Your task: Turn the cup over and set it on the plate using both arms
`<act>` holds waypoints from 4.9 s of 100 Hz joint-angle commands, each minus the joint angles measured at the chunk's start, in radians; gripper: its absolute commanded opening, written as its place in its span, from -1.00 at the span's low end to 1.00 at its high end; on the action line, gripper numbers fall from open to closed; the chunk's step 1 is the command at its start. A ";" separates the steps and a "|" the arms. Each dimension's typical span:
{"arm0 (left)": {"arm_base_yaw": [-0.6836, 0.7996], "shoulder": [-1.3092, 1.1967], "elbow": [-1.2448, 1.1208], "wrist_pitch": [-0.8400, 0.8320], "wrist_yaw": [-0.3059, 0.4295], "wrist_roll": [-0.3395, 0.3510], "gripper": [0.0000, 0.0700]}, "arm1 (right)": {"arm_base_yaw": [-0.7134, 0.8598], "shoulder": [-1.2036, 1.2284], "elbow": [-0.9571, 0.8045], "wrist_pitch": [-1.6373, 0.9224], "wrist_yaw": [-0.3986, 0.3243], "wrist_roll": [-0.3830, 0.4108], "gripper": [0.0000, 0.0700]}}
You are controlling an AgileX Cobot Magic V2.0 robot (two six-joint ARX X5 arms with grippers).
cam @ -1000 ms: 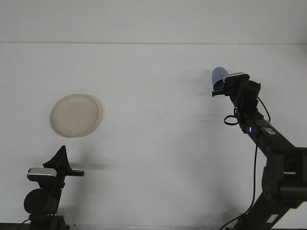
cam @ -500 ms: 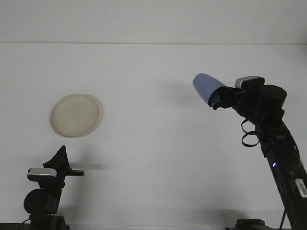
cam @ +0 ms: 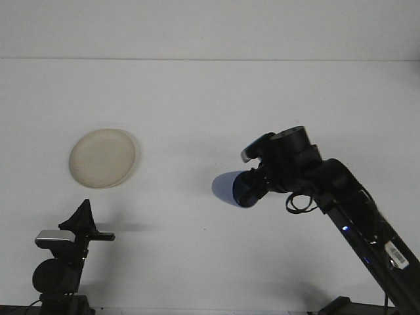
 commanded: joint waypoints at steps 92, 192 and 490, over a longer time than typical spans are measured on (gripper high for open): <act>-0.002 -0.001 -0.018 0.019 -0.006 -0.141 -0.97 | 0.298 0.474 0.156 -0.209 0.249 -0.053 -0.47; -0.003 0.381 0.482 -0.254 0.370 -0.386 -0.96 | -0.126 -0.570 -0.526 0.624 0.252 -0.036 -0.20; -0.050 1.501 1.595 -1.137 -0.001 0.127 -0.96 | -0.322 -0.903 -0.931 0.810 0.249 -0.010 -0.20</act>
